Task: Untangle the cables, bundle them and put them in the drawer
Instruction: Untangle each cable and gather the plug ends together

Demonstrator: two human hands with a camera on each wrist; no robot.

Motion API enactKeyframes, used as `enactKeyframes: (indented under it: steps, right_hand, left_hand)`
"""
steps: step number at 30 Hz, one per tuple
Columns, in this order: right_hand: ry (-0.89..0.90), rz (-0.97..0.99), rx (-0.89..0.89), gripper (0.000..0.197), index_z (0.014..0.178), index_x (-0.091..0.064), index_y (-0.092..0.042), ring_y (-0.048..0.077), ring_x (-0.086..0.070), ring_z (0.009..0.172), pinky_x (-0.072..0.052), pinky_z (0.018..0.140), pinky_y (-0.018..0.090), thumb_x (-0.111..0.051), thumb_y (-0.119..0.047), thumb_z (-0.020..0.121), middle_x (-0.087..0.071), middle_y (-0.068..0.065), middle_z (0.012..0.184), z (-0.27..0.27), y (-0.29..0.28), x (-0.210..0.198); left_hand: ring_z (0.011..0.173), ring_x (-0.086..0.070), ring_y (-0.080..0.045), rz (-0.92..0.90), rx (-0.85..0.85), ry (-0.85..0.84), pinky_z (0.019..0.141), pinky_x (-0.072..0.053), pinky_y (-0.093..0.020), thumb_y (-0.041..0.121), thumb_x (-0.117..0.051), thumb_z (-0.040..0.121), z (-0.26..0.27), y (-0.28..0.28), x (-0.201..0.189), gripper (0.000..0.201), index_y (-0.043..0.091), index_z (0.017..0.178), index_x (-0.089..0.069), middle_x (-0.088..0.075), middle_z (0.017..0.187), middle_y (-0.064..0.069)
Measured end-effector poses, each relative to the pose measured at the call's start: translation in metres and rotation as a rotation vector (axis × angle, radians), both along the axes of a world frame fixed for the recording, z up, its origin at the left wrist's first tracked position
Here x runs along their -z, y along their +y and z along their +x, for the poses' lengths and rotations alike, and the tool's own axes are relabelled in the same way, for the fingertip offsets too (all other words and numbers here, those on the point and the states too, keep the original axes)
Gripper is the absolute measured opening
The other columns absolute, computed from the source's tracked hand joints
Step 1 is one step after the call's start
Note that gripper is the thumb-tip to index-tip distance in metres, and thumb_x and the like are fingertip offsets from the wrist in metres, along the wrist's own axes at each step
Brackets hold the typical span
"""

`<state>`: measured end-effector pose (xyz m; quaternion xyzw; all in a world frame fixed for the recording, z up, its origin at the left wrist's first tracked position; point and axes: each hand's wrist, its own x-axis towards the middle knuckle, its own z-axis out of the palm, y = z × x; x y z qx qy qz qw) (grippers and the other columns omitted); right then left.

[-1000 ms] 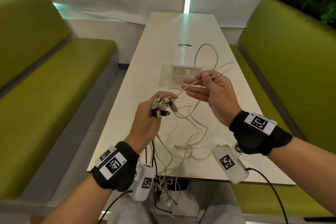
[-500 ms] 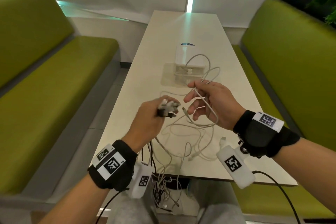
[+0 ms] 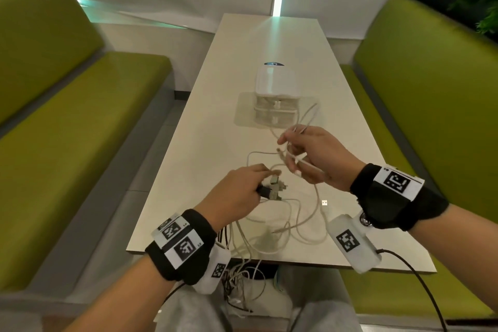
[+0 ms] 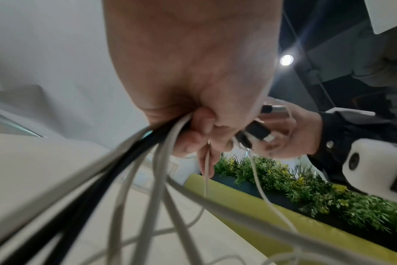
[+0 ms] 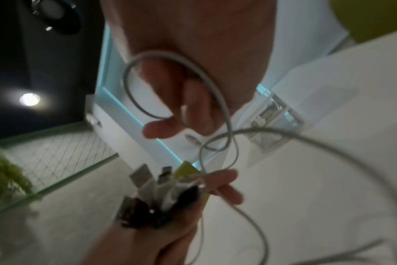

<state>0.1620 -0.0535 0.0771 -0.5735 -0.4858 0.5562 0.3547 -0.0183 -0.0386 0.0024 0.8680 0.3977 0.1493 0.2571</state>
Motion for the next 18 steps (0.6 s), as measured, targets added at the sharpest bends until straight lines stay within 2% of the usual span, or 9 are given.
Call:
enactKeyframes:
  steps: [2,3,5,7,11,15,18]
  right_hand:
    - [-0.182,-0.111,-0.028,0.026,0.106,-0.057,0.001,0.015,-0.034,0.038,-0.02,0.042,0.021,-0.04,-0.018,0.102,-0.052,0.011,0.064,0.006,0.0,0.008]
    - [-0.213,-0.168,-0.043,0.026,0.106,-0.057,0.002,0.014,-0.032,0.037,-0.019,0.04,0.019,-0.04,-0.017,0.102,-0.051,0.01,0.065,0.009,-0.001,0.011]
    - [-0.184,-0.246,-0.075,0.025,0.106,-0.057,0.002,0.013,-0.024,0.034,-0.016,0.04,0.019,-0.04,-0.016,0.101,-0.051,0.01,0.065,0.013,-0.003,0.015]
    - [-0.083,-0.285,-0.104,0.026,0.108,-0.058,0.0,0.011,-0.019,0.032,-0.012,0.04,0.02,-0.04,-0.017,0.102,-0.05,0.01,0.062,0.015,-0.004,0.016]
    - [0.068,-0.351,-0.18,0.023,0.105,-0.057,-0.008,0.009,-0.017,0.028,-0.011,0.038,0.016,-0.039,-0.022,0.103,-0.05,0.012,0.064,0.021,-0.002,0.006]
    - [0.042,-0.442,-0.353,0.023,0.097,-0.054,-0.01,0.009,-0.019,0.027,-0.011,0.037,0.014,-0.039,-0.026,0.104,-0.053,0.015,0.066,0.03,-0.005,0.0]
    - [0.015,-0.515,-0.465,0.024,0.1,-0.054,-0.009,0.008,-0.021,0.027,-0.012,0.036,0.016,-0.039,-0.026,0.104,-0.056,0.017,0.07,0.031,-0.01,0.004]
  left_hand:
    - [0.107,-0.061,-0.023,-0.025,-0.082,-0.063,0.09,-0.047,-0.038,-0.008,-0.047,0.078,-0.006,0.004,0.003,0.049,0.015,0.116,-0.066,-0.063,0.115,0.006]
    - [0.106,-0.061,-0.023,-0.029,-0.122,-0.073,0.09,-0.048,-0.04,-0.008,-0.046,0.077,-0.009,0.005,0.004,0.048,0.015,0.114,-0.066,-0.063,0.114,0.007]
    - [0.105,-0.062,-0.023,-0.014,-0.178,-0.085,0.089,-0.049,-0.042,-0.008,-0.044,0.078,-0.01,0.006,0.006,0.05,0.017,0.115,-0.066,-0.063,0.116,0.009]
    - [0.104,-0.062,-0.023,0.012,-0.195,-0.096,0.087,-0.05,-0.039,-0.008,-0.043,0.078,-0.007,0.005,0.005,0.052,0.019,0.116,-0.065,-0.064,0.116,0.009]
    - [0.105,-0.06,-0.026,0.06,-0.231,-0.057,0.084,-0.047,-0.036,-0.008,-0.042,0.079,0.001,0.007,0.002,0.053,0.017,0.121,-0.062,-0.062,0.121,0.004]
    - [0.111,-0.059,-0.023,0.14,-0.351,-0.065,0.087,-0.046,-0.035,-0.008,-0.043,0.081,0.0,0.01,0.0,0.049,0.016,0.12,-0.062,-0.058,0.13,0.007]
    - [0.114,-0.057,-0.024,0.147,-0.358,-0.05,0.089,-0.042,-0.031,-0.007,-0.043,0.082,-0.004,0.014,-0.004,0.05,0.014,0.123,-0.061,-0.057,0.133,0.004]
